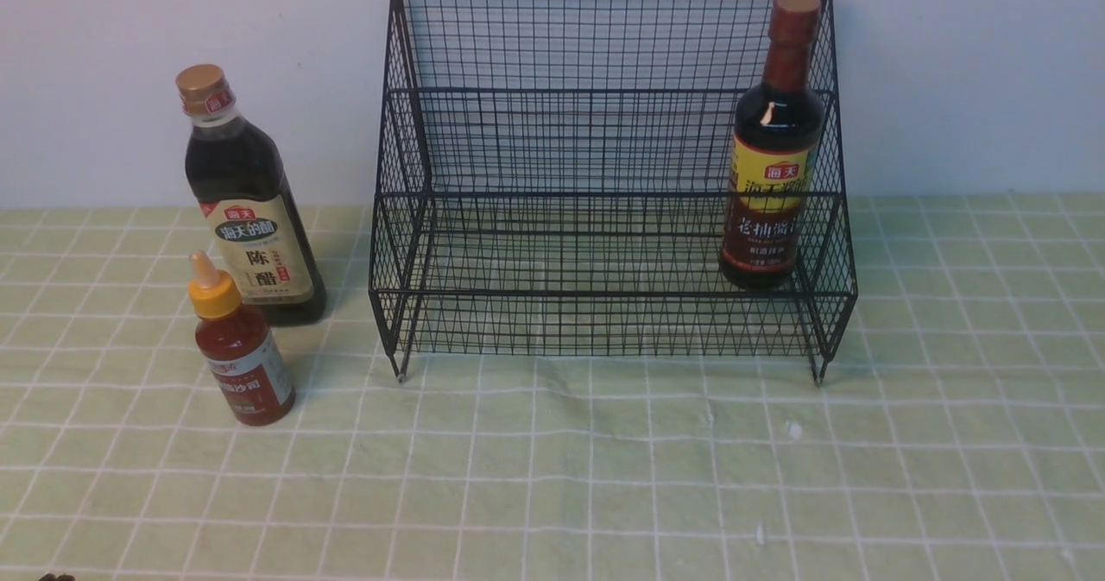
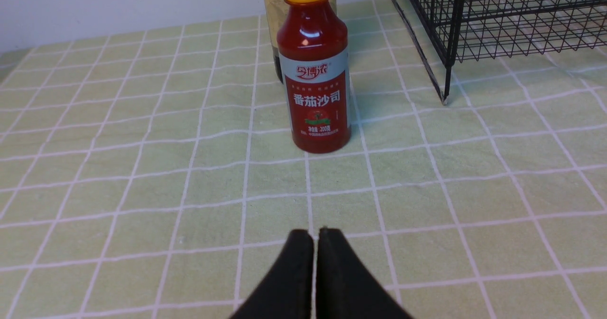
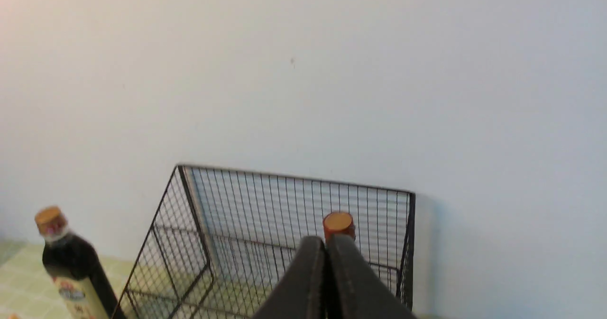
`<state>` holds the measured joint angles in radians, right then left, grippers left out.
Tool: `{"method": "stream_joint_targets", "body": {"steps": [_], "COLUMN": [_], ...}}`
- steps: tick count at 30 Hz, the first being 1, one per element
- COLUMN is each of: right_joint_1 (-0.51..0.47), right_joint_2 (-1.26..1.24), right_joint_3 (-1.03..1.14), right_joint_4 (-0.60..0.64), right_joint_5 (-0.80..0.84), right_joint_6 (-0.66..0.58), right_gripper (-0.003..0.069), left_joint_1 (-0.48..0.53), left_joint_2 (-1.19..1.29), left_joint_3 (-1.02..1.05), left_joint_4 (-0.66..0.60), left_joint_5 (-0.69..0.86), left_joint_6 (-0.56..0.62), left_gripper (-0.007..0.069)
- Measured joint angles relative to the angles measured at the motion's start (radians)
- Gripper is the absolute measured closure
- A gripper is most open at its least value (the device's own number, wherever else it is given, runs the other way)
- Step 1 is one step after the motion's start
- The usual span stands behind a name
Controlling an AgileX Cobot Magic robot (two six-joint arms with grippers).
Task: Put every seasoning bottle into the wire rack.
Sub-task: Use the left arm to grab the condiment bottle closest to it
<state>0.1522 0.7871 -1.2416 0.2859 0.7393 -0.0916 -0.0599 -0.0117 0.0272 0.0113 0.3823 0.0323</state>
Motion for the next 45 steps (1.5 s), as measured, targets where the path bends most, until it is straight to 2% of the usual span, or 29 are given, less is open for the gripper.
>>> {"method": "stream_joint_targets", "body": {"steps": [4,8,12,17,24,32,35,45], "right_joint_1": [0.000,0.000,0.000,0.000,-0.012,-0.174,-0.201,-0.204], "right_joint_2": [-0.199,-0.345,-0.443,-0.512,-0.572,-0.789,-0.797,-0.799], "right_joint_3": [0.272,0.471,0.609,0.783,0.957,1.235,1.259,1.260], "right_joint_4": [0.009,0.024,0.014,-0.123,-0.243,-0.227,-0.205,-0.189], "right_joint_5": [-0.206,-0.298,-0.305,-0.309,-0.316,-0.339,-0.346,-0.348], "right_joint_6": [0.002,0.002,-0.006,-0.082,-0.096,-0.096,-0.095,-0.095], "right_gripper": [0.0670,0.0670,0.0670,0.0670,0.0670,0.0670,0.0670,0.0670], "left_joint_1": [0.000,0.000,0.000,0.000,0.000,0.000,0.000,0.000], "left_joint_2": [0.000,0.000,0.000,0.000,0.000,0.000,0.000,0.000], "left_joint_3": [0.000,0.000,0.000,0.000,0.000,0.000,0.000,0.000], "left_joint_4": [0.000,0.000,0.000,0.000,0.000,0.000,0.000,0.000], "left_joint_5": [0.000,0.000,0.000,0.000,0.000,0.000,0.000,0.000], "left_joint_6": [0.000,0.000,0.000,0.000,0.000,0.000,0.000,0.000], "left_gripper": [0.0631,0.0631,0.0631,0.0631,0.0631,0.0631,0.0631,0.0631]}}
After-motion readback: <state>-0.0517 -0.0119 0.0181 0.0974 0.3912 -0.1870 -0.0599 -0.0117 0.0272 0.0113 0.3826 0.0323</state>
